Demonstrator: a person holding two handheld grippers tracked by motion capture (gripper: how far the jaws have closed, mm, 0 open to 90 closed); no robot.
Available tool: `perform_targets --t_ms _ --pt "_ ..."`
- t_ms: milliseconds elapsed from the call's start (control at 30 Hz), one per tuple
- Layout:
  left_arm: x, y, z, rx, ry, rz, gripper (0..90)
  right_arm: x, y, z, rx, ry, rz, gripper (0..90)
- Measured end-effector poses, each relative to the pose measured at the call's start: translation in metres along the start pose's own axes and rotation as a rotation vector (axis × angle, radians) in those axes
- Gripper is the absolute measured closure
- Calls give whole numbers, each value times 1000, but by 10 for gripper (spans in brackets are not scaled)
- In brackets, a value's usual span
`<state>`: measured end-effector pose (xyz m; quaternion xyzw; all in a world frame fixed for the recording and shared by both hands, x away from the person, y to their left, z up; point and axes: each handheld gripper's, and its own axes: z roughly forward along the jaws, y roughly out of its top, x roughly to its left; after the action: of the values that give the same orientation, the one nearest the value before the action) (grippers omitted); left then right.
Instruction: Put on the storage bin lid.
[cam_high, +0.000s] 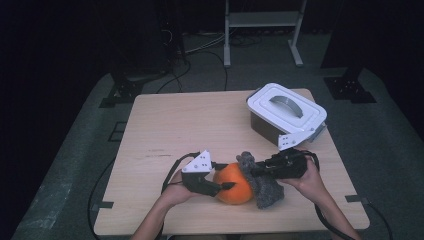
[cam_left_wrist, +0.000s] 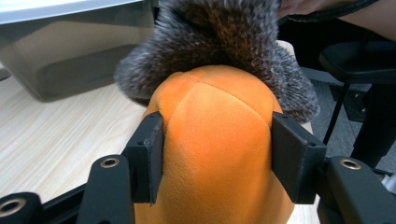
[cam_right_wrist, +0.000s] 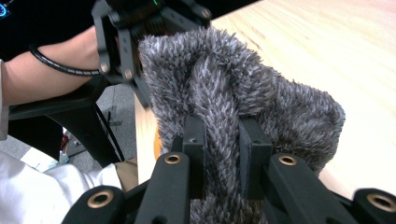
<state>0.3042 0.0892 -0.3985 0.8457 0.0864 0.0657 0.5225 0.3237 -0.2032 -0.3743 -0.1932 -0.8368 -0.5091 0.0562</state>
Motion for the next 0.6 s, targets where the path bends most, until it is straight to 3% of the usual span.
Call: perform_targets --t_ms 167,300,433,600 --pt "3 -4 0 -2 -7 -20 273 4 5 10 49 -9 -26 754" --pt "9 -9 3 -28 -42 -48 125 4 -6 13 67 23 -20 753" --pt "11 -13 8 -30 -79 -77 155 6 -11 11 61 10 -24 752" --pt "7 -13 8 -19 -111 -56 167 2 -17 7 58 3 -6 753"
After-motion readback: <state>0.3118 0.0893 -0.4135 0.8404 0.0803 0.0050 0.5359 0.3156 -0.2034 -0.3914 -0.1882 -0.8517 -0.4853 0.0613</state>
